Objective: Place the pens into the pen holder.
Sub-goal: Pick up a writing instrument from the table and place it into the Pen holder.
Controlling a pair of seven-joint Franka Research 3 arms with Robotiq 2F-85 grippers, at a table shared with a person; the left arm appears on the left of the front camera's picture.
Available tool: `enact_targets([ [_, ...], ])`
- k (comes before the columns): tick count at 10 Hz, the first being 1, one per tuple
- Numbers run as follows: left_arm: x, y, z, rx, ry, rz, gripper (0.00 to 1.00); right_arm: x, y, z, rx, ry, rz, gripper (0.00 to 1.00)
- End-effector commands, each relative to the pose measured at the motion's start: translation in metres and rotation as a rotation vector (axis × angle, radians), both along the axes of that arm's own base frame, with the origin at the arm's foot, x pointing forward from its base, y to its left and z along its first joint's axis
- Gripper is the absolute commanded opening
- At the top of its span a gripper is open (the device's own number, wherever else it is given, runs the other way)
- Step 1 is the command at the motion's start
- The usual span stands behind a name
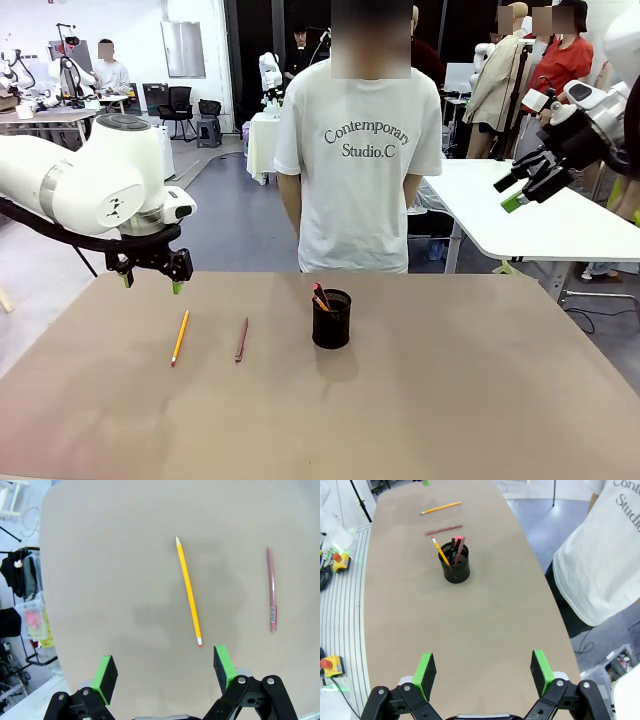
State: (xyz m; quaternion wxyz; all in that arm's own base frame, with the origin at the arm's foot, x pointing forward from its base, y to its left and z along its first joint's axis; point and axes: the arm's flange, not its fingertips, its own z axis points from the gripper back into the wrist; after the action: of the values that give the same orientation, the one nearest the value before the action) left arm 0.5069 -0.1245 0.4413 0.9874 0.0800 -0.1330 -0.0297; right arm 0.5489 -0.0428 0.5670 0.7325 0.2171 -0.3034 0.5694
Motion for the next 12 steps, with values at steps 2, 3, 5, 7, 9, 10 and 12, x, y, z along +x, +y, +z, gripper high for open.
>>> enact_targets([
  [2,0.000,0.001,-0.003,0.010,0.001,0.001,1.00,-0.001,0.000,0.003,-0.008,0.002,0.003,1.00],
  [3,0.000,0.001,-0.003,0.010,0.001,0.001,1.00,-0.001,0.000,0.003,-0.008,0.002,0.003,1.00],
  [5,0.000,0.000,-0.003,0.002,0.005,-0.002,1.00,-0.001,0.000,0.003,-0.008,0.002,0.003,1.00],
  [7,0.022,-0.003,-0.018,-0.043,-0.015,0.048,1.00,-0.001,0.000,0.003,-0.008,0.002,0.003,1.00],
  [9,0.039,-0.004,-0.040,-0.082,0.021,0.031,1.00,-0.001,0.000,0.003,-0.008,0.002,0.003,1.00],
  [10,0.045,-0.005,-0.052,-0.103,0.048,0.039,1.00,-0.001,0.000,0.003,-0.008,0.002,0.003,1.00],
  [12,0.055,-0.009,-0.075,-0.117,0.098,0.013,1.00,-0.001,0.000,0.003,-0.008,0.002,0.003,1.00],
])
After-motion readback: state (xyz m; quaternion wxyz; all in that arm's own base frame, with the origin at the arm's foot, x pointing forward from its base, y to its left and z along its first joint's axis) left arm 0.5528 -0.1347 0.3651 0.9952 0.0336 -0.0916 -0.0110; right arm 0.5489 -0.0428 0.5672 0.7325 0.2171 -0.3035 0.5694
